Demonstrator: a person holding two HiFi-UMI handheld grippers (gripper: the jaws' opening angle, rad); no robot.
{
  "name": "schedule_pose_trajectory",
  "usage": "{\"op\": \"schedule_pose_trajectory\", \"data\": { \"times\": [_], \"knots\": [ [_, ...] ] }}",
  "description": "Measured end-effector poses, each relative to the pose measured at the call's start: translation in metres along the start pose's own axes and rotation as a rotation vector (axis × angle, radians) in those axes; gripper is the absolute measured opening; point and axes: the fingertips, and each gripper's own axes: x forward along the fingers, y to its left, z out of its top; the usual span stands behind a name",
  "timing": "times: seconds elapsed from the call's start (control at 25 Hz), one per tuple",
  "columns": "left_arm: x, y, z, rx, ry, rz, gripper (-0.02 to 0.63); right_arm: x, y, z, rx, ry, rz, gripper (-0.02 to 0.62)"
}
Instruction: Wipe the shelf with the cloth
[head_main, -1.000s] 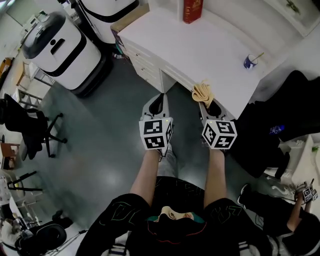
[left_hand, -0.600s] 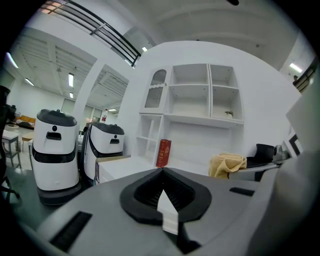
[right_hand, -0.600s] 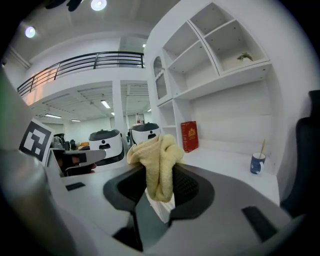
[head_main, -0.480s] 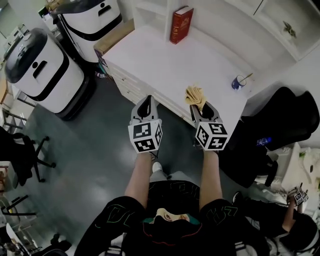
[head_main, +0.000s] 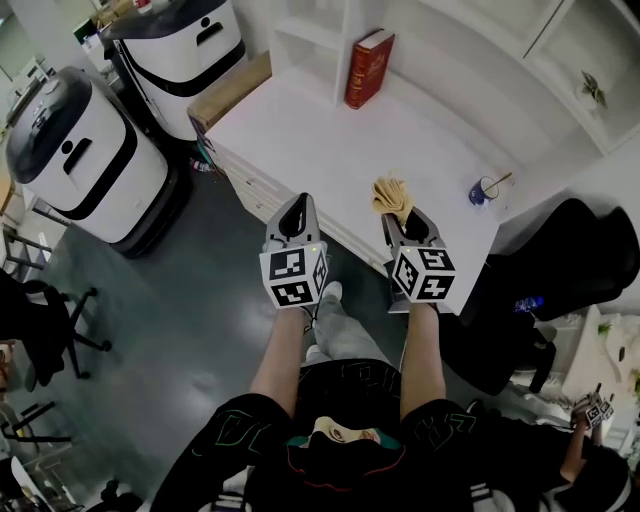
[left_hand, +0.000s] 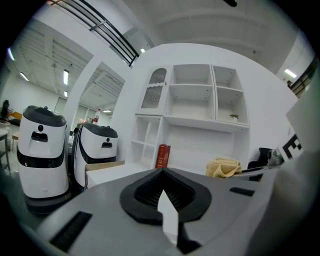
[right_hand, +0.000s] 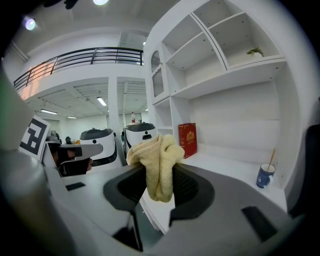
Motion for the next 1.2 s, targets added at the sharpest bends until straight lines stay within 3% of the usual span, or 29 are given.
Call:
{"op": "schedule_pose_trajectory", "data": {
  "times": [0.28, 0.72, 0.92, 1.2],
  "knots": [
    [0.053, 0.021, 0.028, 0.035, -0.030, 0.023, -0.005, 0.061, -0.015, 0.027, 0.024, -0.038, 0.025, 0.130],
    [0.153, 0.040, 0.048, 0.102, 0.011, 0.001, -0.005, 0.165, -0.050, 0.055, 0.087, -0.056, 0.027, 0.130],
    [0.199, 0.024, 0.079, 0.125, -0.038, -0.049, -0.003, 0.185, -0.086, 0.101, 0.037, -0.120, -0.018, 0.130],
    [0.234, 0.015, 0.138, 0.125, -0.147, -0.092, -0.003, 0.206, -0.090, 0.164, -0.039, -0.206, 0.003, 0.130]
  ]
}}
